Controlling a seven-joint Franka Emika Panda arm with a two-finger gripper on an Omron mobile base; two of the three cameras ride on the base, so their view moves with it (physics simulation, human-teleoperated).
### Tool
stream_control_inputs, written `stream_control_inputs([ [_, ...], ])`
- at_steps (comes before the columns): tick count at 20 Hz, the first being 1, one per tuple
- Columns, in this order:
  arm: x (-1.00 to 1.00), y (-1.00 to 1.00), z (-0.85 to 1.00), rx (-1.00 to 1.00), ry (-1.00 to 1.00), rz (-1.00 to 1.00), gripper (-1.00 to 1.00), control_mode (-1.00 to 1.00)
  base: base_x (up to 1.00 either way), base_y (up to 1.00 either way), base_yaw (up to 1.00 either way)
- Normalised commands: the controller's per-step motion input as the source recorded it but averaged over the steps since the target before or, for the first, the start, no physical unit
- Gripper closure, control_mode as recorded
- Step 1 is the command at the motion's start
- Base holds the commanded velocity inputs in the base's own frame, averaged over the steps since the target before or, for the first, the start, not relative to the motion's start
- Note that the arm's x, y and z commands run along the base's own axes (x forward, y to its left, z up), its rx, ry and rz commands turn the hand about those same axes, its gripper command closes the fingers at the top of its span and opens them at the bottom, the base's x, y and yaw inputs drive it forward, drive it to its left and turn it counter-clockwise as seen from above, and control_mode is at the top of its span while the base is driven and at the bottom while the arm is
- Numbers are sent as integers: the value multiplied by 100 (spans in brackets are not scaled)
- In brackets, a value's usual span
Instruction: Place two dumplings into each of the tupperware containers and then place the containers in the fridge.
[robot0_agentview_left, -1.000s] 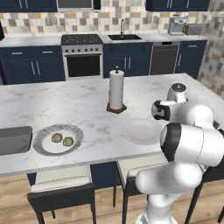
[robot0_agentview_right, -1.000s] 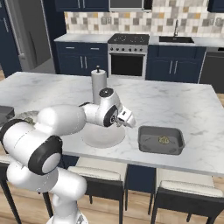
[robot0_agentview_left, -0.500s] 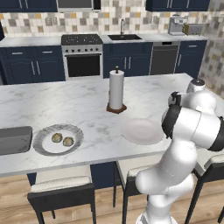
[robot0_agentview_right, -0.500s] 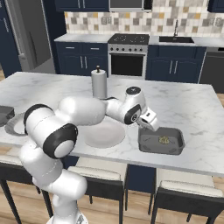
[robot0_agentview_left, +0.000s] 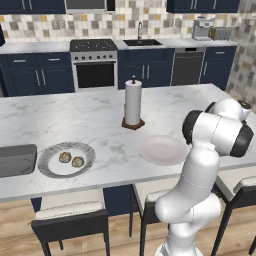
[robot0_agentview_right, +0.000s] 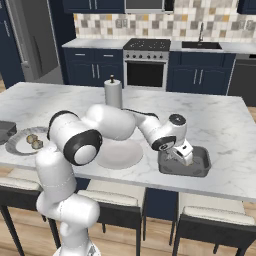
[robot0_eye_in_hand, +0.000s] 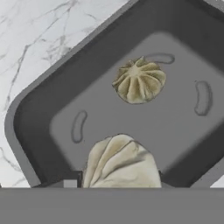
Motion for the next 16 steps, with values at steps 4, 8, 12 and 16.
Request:
stream_control_inputs([
  [4, 36, -1, -32, 15, 0, 1, 100, -100, 0, 0, 0],
  [8, 68, -1, -12, 12, 0, 5, 100, -100, 0, 0, 0],
  [12, 52, -24, 0, 13, -1, 1, -100, -100, 0, 0, 0],
  [16, 15, -39, -4, 4, -1, 0, -100, -100, 0, 0, 0],
])
